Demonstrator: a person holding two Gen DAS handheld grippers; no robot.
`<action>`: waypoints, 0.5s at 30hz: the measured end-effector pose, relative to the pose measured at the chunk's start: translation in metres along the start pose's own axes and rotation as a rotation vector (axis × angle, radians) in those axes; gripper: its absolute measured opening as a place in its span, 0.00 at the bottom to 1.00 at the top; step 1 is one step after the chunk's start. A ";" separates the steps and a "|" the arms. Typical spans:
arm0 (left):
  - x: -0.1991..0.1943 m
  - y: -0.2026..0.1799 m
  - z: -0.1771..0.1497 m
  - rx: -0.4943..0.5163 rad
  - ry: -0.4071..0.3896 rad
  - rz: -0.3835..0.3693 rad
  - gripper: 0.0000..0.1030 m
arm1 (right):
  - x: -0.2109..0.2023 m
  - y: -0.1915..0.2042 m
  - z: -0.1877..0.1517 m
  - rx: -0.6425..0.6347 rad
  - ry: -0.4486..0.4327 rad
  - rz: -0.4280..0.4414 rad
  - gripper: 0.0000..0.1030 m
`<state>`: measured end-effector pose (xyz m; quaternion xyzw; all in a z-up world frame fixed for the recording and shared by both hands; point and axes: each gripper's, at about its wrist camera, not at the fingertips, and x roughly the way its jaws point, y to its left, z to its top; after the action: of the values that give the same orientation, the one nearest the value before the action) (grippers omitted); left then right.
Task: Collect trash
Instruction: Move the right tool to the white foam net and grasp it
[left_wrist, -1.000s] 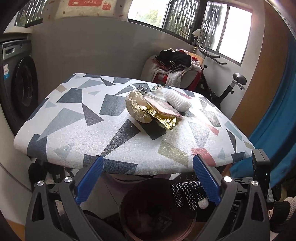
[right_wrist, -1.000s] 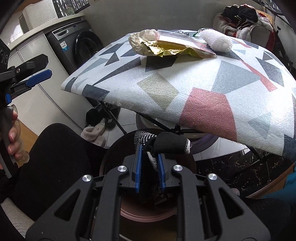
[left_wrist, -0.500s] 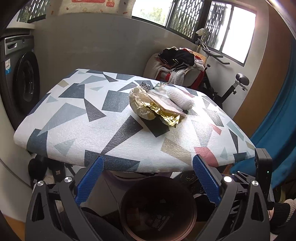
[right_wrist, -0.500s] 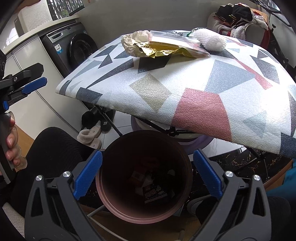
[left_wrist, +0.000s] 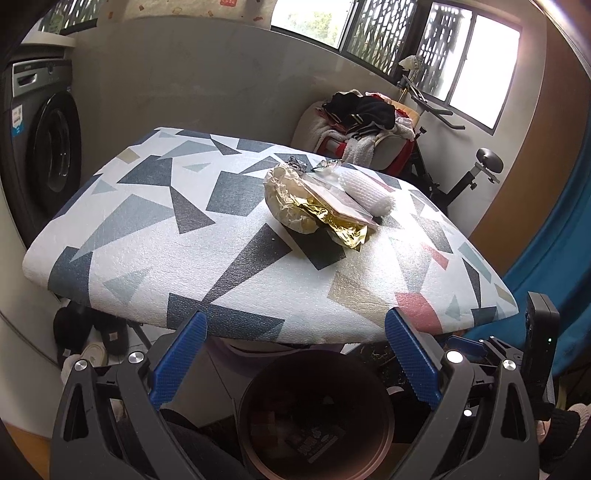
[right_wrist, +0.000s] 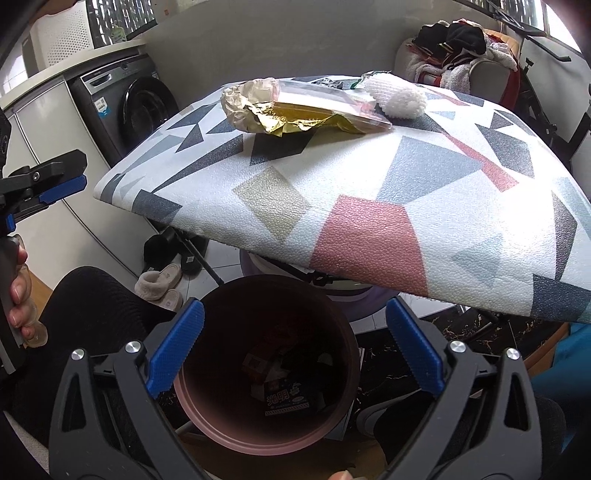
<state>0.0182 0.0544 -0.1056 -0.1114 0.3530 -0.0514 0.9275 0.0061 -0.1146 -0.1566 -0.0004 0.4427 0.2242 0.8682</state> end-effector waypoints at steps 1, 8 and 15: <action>0.001 0.001 0.000 -0.001 0.001 0.003 0.92 | -0.001 -0.002 0.001 0.005 -0.006 -0.003 0.94; 0.005 0.005 0.009 0.005 -0.008 0.026 0.92 | -0.006 -0.009 0.017 -0.025 -0.035 -0.037 0.94; 0.011 0.010 0.029 0.021 -0.029 0.036 0.92 | -0.017 -0.024 0.054 -0.108 -0.104 -0.068 0.94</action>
<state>0.0460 0.0672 -0.0941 -0.0963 0.3407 -0.0369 0.9345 0.0480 -0.1316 -0.1159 -0.0510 0.3840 0.2177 0.8959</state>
